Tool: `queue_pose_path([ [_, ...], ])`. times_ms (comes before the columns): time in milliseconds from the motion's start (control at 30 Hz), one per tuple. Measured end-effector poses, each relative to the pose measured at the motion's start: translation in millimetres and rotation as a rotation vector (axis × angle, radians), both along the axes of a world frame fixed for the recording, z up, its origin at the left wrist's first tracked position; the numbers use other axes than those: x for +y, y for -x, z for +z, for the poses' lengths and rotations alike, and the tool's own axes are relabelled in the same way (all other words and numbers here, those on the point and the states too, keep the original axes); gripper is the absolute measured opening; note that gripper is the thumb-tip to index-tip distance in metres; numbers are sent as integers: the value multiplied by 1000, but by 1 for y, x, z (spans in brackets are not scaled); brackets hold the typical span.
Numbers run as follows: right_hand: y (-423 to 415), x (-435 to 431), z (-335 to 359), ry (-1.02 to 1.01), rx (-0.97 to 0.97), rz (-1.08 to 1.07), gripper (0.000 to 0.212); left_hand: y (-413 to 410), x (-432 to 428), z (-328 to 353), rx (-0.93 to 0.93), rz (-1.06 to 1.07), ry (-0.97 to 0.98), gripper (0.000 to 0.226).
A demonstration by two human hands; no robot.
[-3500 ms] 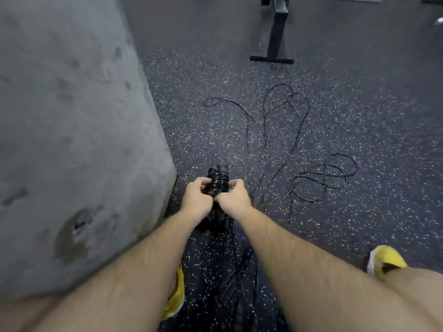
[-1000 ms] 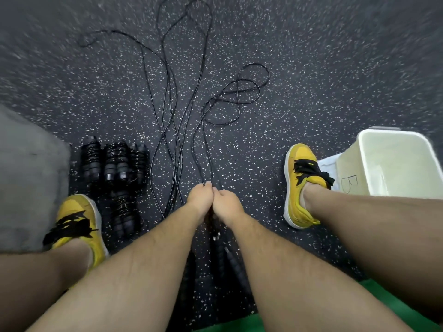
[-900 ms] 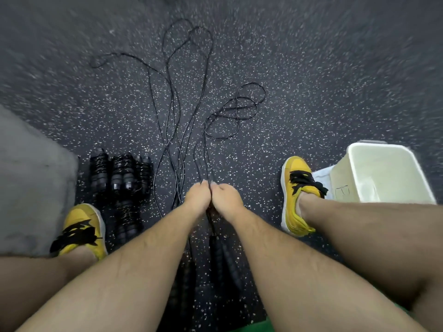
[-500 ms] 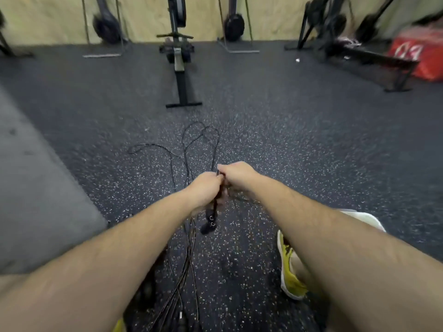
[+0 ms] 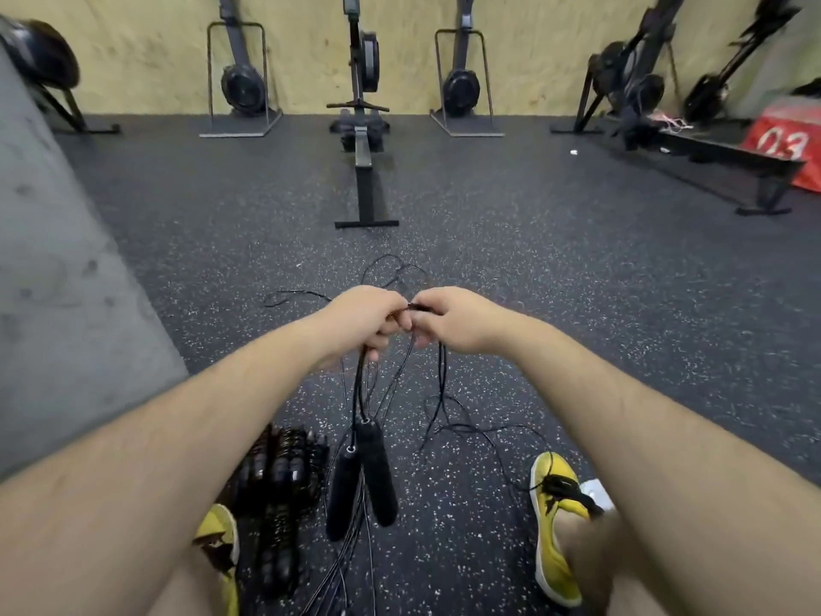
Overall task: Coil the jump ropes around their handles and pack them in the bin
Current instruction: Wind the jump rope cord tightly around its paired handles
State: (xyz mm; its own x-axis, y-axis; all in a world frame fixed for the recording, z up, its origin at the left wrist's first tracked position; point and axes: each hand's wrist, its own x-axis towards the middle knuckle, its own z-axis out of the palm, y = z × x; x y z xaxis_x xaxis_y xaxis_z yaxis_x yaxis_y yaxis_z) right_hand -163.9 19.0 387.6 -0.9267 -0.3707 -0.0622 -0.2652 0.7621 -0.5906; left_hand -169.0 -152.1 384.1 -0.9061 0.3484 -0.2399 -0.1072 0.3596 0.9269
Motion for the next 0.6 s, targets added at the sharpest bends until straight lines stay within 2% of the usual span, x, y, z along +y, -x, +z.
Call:
queue_pose_path([
  [100, 3, -7, -1, 24, 56, 27, 24, 1, -2, -6, 40, -17, 86, 32],
  [200, 6, -10, -3, 105, 52, 3, 15, 7, -10, -4, 201, 7, 174, 35],
  [267, 9, -3, -5, 158, 29, -62, 15, 14, -23, 3, 185, 135, 83, 34],
  [367, 13, 8, -9, 95, 36, -112, 23, 19, -43, 9, 98, 221, -41, 35],
  [500, 8, -14, -8, 157, 113, -36, 22, 5, -28, 3, 107, 64, 110, 39],
  [600, 6, -26, -2, 193, 141, -25, 18, 3, -16, 6, 310, 96, 219, 40],
])
